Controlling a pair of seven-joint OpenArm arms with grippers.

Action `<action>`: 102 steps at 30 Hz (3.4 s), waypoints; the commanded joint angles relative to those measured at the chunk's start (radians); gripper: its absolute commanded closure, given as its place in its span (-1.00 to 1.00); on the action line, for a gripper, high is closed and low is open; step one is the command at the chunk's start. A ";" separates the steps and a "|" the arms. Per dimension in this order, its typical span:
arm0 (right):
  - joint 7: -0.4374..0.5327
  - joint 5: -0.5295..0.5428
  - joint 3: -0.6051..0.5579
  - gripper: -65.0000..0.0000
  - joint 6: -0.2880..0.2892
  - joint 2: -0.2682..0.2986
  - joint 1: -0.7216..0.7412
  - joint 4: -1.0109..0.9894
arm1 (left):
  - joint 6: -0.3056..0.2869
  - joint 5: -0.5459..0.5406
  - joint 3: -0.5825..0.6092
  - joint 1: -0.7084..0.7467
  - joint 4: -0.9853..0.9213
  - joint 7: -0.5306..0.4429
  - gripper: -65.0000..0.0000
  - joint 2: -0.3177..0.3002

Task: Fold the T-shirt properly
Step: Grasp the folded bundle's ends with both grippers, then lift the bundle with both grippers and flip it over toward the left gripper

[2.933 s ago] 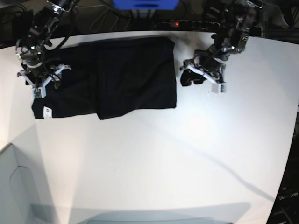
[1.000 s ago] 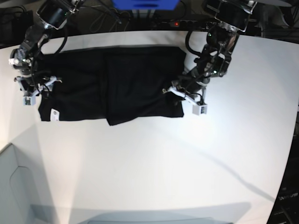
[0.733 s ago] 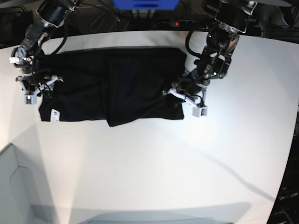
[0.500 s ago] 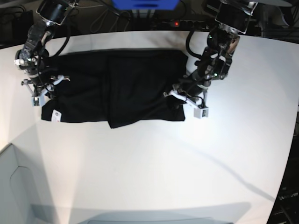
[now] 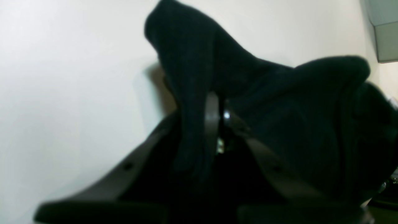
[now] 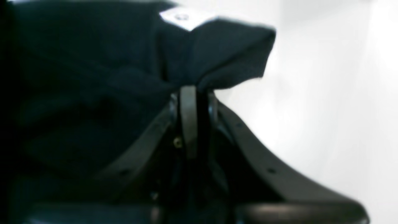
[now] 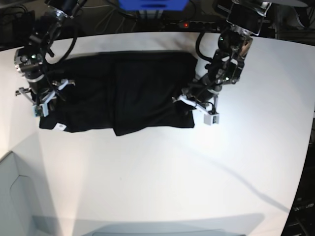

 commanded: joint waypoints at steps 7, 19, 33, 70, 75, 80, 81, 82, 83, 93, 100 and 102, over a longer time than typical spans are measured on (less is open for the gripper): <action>0.016 0.005 0.005 1.00 0.011 0.001 0.004 0.046 | 0.000 -0.014 -0.034 -0.014 0.027 0.103 0.43 0.000; 0.018 0.005 -0.035 1.00 0.011 -0.041 -0.004 0.106 | -0.008 -0.014 -0.201 0.042 0.176 0.184 -0.33 0.023; 0.025 0.005 -0.400 1.00 0.011 -0.139 -0.057 0.153 | -0.008 -0.008 -0.194 0.015 0.004 0.182 -0.33 0.048; 0.059 0.004 -0.913 1.00 0.011 -0.136 0.053 0.006 | -0.008 -0.014 -0.448 0.254 0.190 0.185 -0.32 0.025; 0.053 0.005 -0.919 1.00 0.011 -0.139 0.053 0.058 | -0.008 -0.014 -0.445 0.225 0.131 0.185 0.14 0.040; 0.053 0.005 -0.977 1.00 0.011 -0.139 0.053 0.060 | -0.008 -0.008 -0.447 0.200 0.102 0.185 0.85 0.057; 0.053 0.005 -0.994 1.00 0.011 -0.139 0.053 0.060 | -0.007 -0.008 -0.445 0.193 0.096 0.185 0.96 0.060; 0.053 0.005 -1.014 1.00 0.011 -0.139 0.053 0.060 | -0.003 -0.008 -0.445 0.187 0.087 0.187 1.00 0.062; 0.053 0.005 -1.035 1.00 0.011 -0.139 0.053 0.060 | -0.005 -0.008 -0.445 0.184 0.075 0.187 1.00 0.060; 0.064 0.004 -1.193 1.00 0.011 -0.148 0.136 -0.086 | -0.010 -0.013 -0.445 0.185 0.065 0.187 1.00 0.056; 0.064 0.004 -1.129 1.00 0.011 -0.148 0.147 -0.062 | -0.010 -0.014 -0.455 0.196 0.070 0.187 1.00 0.054; 0.064 0.004 -1.103 1.00 0.011 -0.148 0.147 -0.043 | -0.005 -0.014 -0.456 0.200 0.084 0.205 1.00 0.034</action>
